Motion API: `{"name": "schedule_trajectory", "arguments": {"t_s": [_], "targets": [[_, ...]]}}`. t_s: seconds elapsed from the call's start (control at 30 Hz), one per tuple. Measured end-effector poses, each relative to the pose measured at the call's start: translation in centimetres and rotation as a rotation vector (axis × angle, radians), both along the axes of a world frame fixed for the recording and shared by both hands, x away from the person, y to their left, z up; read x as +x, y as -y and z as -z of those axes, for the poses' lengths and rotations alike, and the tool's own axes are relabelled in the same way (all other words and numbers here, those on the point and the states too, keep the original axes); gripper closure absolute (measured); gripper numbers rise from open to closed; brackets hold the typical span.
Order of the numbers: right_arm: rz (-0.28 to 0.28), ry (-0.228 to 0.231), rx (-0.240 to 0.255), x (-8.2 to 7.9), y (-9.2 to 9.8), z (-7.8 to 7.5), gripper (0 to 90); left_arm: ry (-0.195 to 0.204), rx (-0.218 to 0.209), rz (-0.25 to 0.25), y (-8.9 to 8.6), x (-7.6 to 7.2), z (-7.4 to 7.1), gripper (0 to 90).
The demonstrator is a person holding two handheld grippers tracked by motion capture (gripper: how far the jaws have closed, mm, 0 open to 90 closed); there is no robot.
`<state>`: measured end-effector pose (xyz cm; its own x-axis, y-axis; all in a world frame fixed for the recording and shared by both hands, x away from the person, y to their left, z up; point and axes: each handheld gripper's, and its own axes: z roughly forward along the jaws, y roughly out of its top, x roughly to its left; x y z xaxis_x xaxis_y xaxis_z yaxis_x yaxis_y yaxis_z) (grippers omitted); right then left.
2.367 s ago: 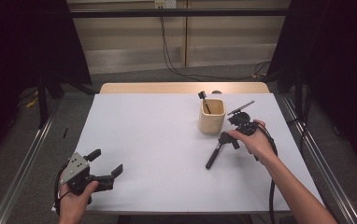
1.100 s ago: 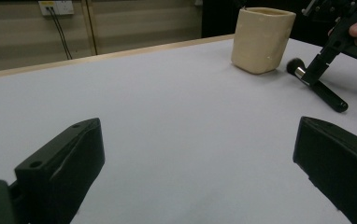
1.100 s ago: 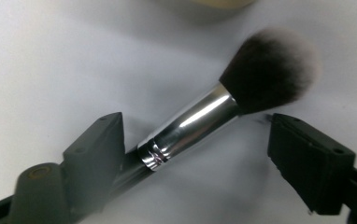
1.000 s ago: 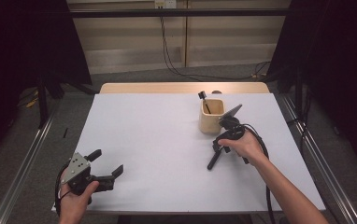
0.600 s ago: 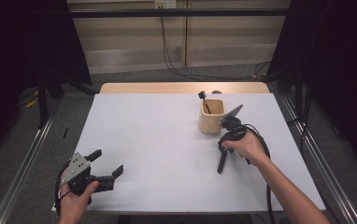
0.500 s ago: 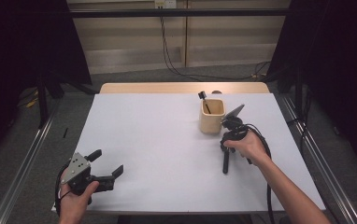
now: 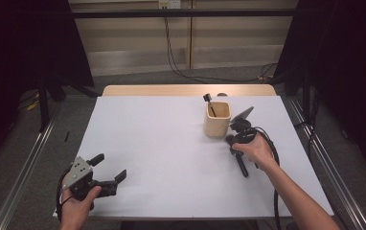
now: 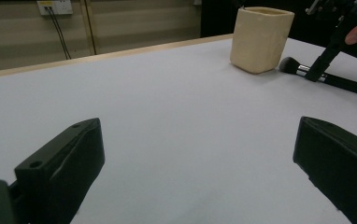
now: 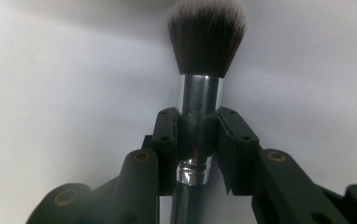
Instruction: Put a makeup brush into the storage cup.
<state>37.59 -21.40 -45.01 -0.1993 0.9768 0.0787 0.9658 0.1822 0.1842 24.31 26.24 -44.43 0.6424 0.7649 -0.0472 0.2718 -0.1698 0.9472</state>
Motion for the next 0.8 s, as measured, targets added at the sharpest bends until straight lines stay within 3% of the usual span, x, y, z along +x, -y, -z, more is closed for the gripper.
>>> {"name": "schedule_trajectory", "arguments": {"t_s": [0.2, 0.33, 0.8], "targets": [[0.000, 0.006, 0.017, -0.1, 0.3, 0.0, 71.5, -0.002, -0.002, -0.002, 0.0, 0.0, 0.0, 2.1], [-0.010, 0.037, 0.032, -0.4, 0.4, 0.1, 71.7, -0.004, -0.002, -0.005, -0.1, 0.2, 0.1, 2.1], [-0.013, 0.067, 0.114, -1.3, 1.5, -0.4, 71.7, -0.011, -0.003, -0.013, -0.1, 0.2, 0.1, 2.1]]}}
